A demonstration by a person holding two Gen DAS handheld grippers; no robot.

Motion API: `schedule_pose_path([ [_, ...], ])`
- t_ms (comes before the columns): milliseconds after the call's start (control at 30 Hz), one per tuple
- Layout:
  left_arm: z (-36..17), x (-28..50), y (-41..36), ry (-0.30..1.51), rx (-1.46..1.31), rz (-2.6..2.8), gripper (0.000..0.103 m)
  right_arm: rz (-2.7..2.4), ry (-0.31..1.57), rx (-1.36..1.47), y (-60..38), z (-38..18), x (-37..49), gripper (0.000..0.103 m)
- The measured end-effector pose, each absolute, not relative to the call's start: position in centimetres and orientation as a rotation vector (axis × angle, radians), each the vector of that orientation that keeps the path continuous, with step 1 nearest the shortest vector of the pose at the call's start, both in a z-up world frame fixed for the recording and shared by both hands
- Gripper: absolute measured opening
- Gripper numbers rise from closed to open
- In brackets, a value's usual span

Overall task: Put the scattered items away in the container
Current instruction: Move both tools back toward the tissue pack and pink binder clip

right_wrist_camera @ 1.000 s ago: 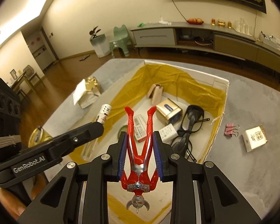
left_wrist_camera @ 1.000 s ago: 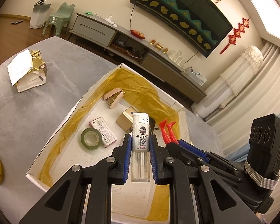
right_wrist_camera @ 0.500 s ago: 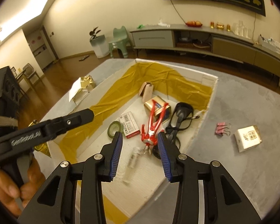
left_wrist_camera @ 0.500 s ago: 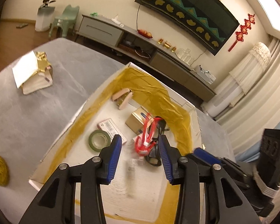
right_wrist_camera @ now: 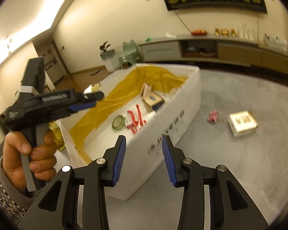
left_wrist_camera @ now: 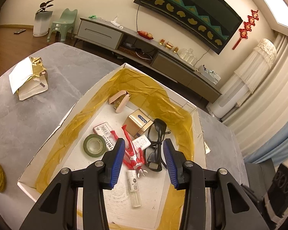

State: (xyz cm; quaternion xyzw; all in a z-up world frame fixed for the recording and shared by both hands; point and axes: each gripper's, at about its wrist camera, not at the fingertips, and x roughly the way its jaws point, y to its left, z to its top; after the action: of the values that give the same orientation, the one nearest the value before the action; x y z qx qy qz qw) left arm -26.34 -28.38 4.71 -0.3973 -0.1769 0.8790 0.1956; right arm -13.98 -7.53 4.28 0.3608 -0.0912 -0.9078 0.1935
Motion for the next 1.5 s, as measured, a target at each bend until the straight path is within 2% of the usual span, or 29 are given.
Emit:
schedule_pose_path([
  [267,6.3,-25.1,-26.7,-0.469,-1.013,2.451,0.043,-2.546,-0.296,1.024,-5.2,3.7,-13.3,0.042],
  [533,7.9,-23.3,-22.7,-0.337,-0.940,2.440,0.043,-2.622,-0.344,1.047,-2.2,3.4,-12.5,0.042],
  [700,8.2,-23.0,-20.9,-0.375,-0.934,2.371,0.043,-2.668,-0.352,1.082,-0.6,2.8,-13.6,0.043],
  [867,9.1,-22.9,-19.7,-0.395,-0.893,2.334,0.043,-2.673,-0.131,1.164,-0.8,1.6,-18.2,0.047],
  [1233,9.8,-24.0,-22.9,-0.492,-0.860,2.322,0.043,-2.285,0.707,1.285,-2.8,-3.9,-30.6,0.053],
  [1500,9.5,-24.8,-23.5,-0.521,-0.871,2.275,0.043,-2.075,0.715,1.301,-2.7,-5.5,-33.8,0.051],
])
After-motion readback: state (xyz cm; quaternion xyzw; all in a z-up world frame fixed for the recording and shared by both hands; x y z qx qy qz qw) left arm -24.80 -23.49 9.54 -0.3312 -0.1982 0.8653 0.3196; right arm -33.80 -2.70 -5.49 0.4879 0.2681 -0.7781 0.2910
